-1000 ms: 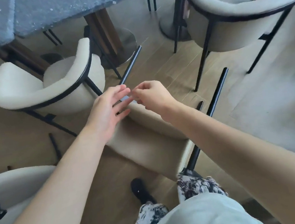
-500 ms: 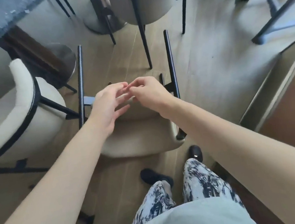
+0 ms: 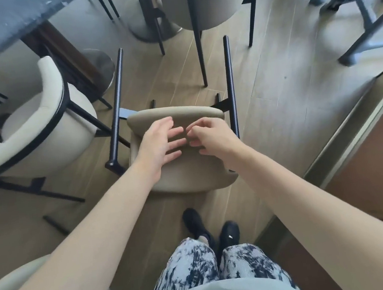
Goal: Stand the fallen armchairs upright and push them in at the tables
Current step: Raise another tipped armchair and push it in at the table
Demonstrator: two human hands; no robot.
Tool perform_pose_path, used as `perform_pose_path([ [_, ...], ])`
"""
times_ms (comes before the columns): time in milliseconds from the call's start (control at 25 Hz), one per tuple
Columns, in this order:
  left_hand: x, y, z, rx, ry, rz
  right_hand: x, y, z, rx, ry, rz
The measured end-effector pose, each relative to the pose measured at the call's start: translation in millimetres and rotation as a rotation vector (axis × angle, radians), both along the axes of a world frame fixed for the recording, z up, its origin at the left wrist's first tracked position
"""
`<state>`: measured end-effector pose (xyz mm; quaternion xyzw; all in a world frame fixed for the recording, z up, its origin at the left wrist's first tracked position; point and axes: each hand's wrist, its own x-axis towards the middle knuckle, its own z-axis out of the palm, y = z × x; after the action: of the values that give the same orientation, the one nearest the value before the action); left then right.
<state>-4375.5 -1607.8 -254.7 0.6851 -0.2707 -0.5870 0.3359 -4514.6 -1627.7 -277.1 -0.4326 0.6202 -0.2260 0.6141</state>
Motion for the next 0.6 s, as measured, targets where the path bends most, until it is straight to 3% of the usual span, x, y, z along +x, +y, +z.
perform_pose_path([
  [120,11,20,-8,0.041,0.11,0.172,1,21,-2,0.039,-0.034,-0.013],
  [400,52,24,-49,0.037,0.199,0.355,25,37,-45,0.19,0.008,-0.107],
  [600,74,17,-114,0.155,0.242,0.231,46,58,-119,0.4,0.048,-0.262],
])
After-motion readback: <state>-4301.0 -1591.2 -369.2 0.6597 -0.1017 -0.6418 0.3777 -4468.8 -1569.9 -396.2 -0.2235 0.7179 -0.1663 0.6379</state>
